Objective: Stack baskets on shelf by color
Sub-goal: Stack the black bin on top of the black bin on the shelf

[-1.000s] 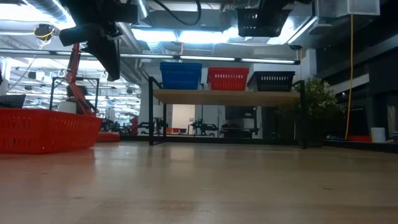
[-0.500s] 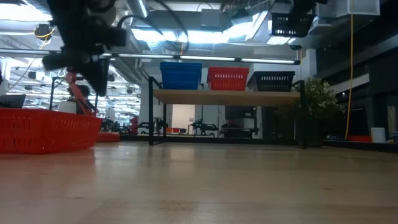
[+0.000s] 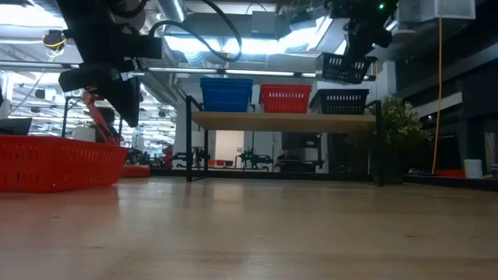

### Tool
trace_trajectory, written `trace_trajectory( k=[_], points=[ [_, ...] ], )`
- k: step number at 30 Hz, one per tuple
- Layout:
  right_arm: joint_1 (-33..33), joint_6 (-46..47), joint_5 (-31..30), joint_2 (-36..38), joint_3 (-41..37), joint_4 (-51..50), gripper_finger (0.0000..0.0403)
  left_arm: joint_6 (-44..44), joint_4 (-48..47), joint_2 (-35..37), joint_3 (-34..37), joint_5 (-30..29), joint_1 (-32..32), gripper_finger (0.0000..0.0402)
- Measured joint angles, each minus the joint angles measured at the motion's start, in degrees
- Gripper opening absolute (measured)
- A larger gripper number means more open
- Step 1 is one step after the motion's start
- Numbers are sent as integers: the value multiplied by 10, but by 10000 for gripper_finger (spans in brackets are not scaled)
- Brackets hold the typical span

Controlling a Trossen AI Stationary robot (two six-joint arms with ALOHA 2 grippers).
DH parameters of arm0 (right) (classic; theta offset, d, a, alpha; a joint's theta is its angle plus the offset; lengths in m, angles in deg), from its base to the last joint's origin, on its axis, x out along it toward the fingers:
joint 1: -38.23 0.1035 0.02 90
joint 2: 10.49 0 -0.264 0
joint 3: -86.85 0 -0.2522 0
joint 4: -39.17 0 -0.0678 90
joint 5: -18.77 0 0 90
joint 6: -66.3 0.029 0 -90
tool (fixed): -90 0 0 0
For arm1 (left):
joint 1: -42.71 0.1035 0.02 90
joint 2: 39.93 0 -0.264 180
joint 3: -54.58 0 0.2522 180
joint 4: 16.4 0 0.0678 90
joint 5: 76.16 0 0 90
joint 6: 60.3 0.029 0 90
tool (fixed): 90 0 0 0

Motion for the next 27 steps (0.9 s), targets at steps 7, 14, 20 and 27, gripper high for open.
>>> trace_trajectory(
  k=[7, 14, 20, 27],
  points=[
    [-64, -37, 82, -7, 0, 9, 0, 1, 0, 0, 0, 0, 0, 0],
    [-95, -39, 120, -8, 0, 9, 0, 1, 0, 0, 0, 0, 1, 0],
    [-102, -38, 146, -13, 0, 3, 0, 1, 0, 0, 0, 0, 0, 0],
    [-103, -25, 143, -16, 0, 4, 23, 1, 0, 0, 0, 0, 0, 0]
  ],
)
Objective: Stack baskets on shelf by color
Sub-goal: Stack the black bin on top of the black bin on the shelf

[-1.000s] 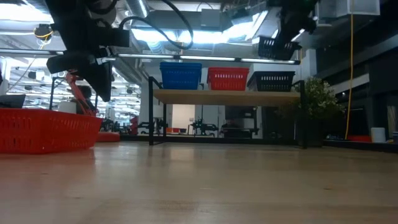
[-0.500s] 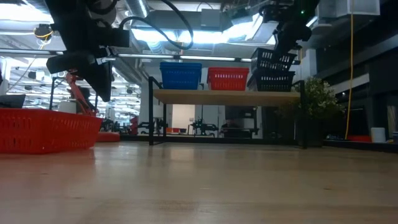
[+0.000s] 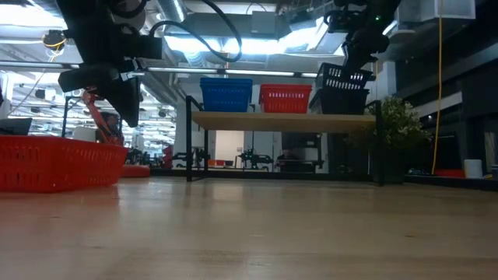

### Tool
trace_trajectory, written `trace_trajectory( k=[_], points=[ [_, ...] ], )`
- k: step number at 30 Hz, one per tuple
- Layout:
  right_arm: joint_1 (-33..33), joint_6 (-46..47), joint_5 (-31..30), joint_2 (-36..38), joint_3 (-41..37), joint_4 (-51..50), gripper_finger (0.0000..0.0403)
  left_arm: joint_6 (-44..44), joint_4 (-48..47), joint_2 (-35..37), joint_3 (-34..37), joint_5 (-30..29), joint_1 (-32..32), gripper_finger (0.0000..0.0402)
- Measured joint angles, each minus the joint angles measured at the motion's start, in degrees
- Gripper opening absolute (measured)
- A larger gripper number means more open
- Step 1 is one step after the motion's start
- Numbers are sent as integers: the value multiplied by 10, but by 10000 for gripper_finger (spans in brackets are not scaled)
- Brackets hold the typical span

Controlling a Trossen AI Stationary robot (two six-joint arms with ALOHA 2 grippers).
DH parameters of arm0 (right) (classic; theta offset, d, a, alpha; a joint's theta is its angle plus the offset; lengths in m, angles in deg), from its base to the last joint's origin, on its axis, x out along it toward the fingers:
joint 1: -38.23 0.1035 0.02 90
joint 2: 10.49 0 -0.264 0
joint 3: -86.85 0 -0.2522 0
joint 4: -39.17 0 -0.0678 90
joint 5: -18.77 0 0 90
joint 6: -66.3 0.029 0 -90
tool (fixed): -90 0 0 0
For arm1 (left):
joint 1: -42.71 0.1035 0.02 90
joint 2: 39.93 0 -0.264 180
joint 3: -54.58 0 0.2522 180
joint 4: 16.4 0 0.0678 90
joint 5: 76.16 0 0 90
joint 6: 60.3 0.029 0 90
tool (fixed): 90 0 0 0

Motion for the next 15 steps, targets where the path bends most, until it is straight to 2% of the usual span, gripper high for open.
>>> trace_trajectory(
  k=[15],
  points=[
    [2, 36, 6, 0, 0, -3, 119, -1, 1, 0, 0, 0, 0, 0]
  ],
)
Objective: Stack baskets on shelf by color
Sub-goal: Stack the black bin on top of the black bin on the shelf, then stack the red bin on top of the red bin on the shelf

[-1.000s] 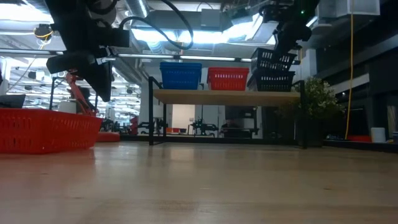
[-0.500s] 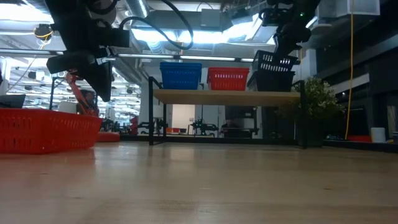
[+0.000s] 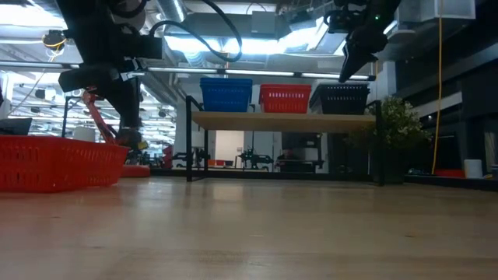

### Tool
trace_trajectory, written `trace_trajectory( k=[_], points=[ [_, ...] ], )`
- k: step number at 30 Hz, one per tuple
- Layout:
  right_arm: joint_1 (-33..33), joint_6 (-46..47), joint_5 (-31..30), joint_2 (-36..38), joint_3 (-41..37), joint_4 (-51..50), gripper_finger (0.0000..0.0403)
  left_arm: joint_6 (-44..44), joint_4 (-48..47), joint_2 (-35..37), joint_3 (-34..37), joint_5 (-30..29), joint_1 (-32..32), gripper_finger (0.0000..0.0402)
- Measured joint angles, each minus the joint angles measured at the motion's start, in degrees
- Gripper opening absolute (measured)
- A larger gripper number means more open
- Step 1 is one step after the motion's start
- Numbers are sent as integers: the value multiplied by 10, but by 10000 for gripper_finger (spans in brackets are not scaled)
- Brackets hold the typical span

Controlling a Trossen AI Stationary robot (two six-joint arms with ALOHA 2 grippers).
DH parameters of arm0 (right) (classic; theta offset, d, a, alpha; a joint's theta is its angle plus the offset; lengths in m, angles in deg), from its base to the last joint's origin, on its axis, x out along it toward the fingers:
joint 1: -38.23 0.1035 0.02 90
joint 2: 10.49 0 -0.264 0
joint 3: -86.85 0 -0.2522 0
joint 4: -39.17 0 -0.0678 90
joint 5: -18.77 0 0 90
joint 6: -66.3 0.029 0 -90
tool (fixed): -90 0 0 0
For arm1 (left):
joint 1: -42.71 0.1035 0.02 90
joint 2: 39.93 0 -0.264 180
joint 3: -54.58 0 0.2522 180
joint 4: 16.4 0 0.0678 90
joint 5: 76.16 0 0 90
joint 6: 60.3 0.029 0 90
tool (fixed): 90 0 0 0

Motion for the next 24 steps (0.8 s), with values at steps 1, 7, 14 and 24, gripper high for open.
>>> trace_trajectory(
  k=[1, 7, 14, 24],
  points=[
    [1, 6, 4, 0, 0, 0, 125, 0, 0, 0, 0, 0, 0, 0],
    [19, 28, 12, 0, 13, -1, 139, 0, 0, 0, 0, 0, 0, 0],
    [58, 168, 28, 1, 43, -19, 139, -11, -34, 0, -9, 27, -8, 0],
    [134, 322, 128, 1, 43, -143, 139, -148, -157, 0, -57, 218, -63, 0]
  ],
)
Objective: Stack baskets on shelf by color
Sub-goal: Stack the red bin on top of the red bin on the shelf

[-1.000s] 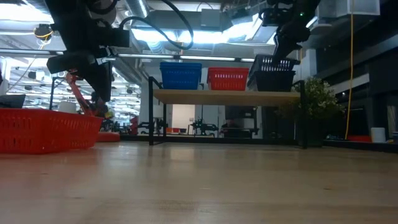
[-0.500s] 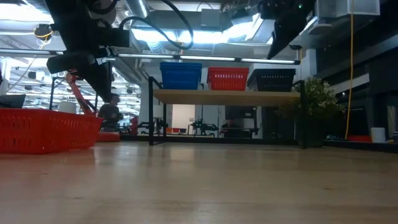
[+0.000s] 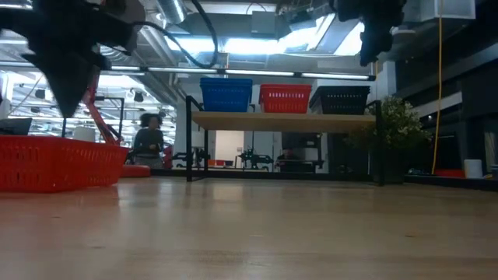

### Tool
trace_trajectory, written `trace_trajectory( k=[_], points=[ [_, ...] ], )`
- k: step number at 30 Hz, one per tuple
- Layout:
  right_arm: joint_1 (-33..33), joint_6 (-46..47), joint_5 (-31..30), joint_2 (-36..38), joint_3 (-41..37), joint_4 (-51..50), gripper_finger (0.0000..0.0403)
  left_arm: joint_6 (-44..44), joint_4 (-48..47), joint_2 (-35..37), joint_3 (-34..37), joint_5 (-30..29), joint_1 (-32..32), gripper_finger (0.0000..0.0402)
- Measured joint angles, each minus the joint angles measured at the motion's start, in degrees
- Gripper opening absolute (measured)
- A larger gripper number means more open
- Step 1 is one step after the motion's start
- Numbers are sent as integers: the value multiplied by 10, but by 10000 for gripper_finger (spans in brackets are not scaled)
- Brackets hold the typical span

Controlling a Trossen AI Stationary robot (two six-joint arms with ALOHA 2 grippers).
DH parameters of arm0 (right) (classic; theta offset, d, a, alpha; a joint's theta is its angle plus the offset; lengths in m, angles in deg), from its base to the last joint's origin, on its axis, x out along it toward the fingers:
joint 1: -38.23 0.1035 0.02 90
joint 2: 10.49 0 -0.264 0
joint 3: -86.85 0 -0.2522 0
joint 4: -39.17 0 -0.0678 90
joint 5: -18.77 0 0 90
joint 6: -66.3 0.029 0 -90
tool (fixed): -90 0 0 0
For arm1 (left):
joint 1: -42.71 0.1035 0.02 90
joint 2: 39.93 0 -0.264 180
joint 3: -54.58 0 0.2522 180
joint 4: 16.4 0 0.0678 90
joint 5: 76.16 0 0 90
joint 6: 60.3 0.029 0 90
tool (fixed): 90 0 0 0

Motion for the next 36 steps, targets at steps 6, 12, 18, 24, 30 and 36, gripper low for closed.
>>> trace_trajectory(
  k=[6, 12, 18, 24, 30, 36],
  points=[
    [54, 37, 0, 0, 0, 22, 139, -37, 1, 0, 0, 30, -72, 0],
    [96, 36, -16, 0, 0, 49, 139, -101, 15, 0, 0, 5, -139, 0],
    [122, 39, -71, 0, -1, 64, 139, -113, 32, 0, 0, -6, -164, 14],
    [134, 59, -72, 0, -1, 63, 139, -117, 39, 0, -1, -7, -164, 75],
    [146, 67, -72, 0, -1, 63, 139, -78, 88, -14, 2, -7, -164, 128],
    [159, 67, -78, 0, -1, 62, 139, -46, 88, -50, 2, -8, -164, 141]
  ],
)
